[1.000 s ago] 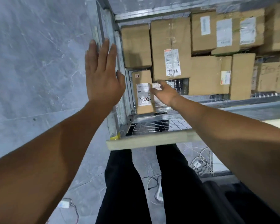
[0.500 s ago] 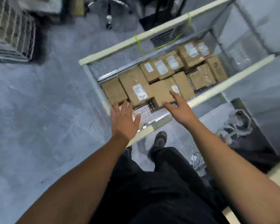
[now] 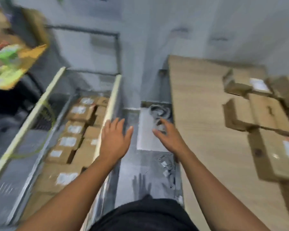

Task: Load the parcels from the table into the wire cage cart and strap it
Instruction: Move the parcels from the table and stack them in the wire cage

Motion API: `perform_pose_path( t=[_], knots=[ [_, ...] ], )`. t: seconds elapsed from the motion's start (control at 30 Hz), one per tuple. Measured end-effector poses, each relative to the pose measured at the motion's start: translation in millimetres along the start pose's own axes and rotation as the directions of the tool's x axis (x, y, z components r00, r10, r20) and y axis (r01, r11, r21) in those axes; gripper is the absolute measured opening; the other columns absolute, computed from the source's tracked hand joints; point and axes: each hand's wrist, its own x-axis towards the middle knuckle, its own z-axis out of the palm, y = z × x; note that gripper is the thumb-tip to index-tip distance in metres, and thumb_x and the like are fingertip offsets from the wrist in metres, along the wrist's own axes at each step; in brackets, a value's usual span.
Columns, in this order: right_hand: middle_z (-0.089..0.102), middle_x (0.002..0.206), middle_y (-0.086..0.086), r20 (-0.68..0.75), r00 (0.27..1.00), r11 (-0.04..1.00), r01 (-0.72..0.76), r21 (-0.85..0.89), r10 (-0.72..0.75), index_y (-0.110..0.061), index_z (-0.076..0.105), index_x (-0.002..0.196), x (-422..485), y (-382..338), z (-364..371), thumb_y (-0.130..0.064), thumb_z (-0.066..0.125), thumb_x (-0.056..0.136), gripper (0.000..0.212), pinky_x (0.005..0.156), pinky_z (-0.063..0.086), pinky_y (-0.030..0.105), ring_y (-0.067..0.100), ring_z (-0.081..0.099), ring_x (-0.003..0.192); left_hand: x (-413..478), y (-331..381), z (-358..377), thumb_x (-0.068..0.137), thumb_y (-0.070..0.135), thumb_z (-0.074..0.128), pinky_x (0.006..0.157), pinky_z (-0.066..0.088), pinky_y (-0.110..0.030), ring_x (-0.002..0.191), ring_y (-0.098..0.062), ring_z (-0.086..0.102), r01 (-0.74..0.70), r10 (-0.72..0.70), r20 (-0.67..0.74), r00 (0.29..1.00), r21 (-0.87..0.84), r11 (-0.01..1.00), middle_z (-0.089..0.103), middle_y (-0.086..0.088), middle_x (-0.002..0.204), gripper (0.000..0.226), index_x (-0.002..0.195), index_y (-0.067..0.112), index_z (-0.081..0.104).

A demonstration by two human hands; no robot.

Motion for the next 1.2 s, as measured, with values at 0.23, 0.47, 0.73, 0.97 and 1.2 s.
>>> perform_pose_path(
  t=[0.23,0.47,0.73,0.97,1.2],
  knots=[
    [0.033,0.166,-0.007,-0.38,0.884,0.95,-0.184,0.251,0.272,-0.034,0.032,0.161,-66.9,106.9,-142.4,-0.058,0.06,0.098,0.072,0.122,0.024,0.032,0.015,0.027,0.154,38.8,186.2,76.6,0.105,0.045,0.043,0.123,0.024,-0.051,0.145,-0.039,0.038,-0.37,0.392,0.184,0.901,-0.14,0.918,0.051,-0.021,0.15,0.06,0.148,0.003,0.051],
    [0.036,0.164,-0.015,-0.524,0.641,0.789,-0.225,0.571,0.561,-0.046,0.035,0.157,-141.9,179.9,-205.1,-0.066,0.06,0.094,0.071,0.119,0.031,0.035,0.011,0.032,0.152,36.1,297.3,132.9,0.1,0.055,0.036,0.121,0.027,-0.045,0.144,-0.03,0.035,-0.51,0.587,0.333,0.738,-0.295,0.808,0.052,-0.012,0.149,0.066,0.147,0.011,0.052],
    [0.036,0.163,-0.012,-0.585,0.422,0.719,-0.337,0.608,0.693,-0.044,0.036,0.156,-129.2,216.0,-235.8,-0.067,0.058,0.094,0.069,0.111,0.029,0.031,0.015,0.033,0.151,86.3,370.0,196.7,0.104,0.05,0.041,0.124,0.025,-0.044,0.15,-0.027,0.029,-0.553,0.653,0.495,0.573,-0.355,0.754,0.043,-0.011,0.157,0.059,0.152,0.016,0.047],
    [0.046,0.158,-0.003,-0.565,0.202,0.585,-0.476,0.657,0.8,-0.03,0.042,0.157,-129.0,247.2,-267.3,-0.049,0.061,0.099,0.063,0.116,0.037,0.038,0.02,0.041,0.146,96.2,421.5,275.0,0.106,0.048,0.045,0.126,0.021,-0.047,0.155,-0.026,0.014,-0.657,0.755,0.559,0.343,-0.432,0.618,0.026,-0.006,0.167,0.055,0.157,0.028,0.04],
    [0.048,0.157,-0.008,-0.566,0.226,0.592,-0.504,0.629,0.793,-0.032,0.044,0.155,-134.4,284.7,-279.9,-0.048,0.06,0.1,0.059,0.114,0.039,0.039,0.015,0.044,0.143,57.0,490.0,359.6,0.107,0.053,0.034,0.128,0.004,-0.051,0.159,-0.034,-0.006,-0.884,0.838,0.534,0.109,-0.333,0.327,0.013,-0.002,0.173,0.06,0.163,0.034,0.026]
  ],
)
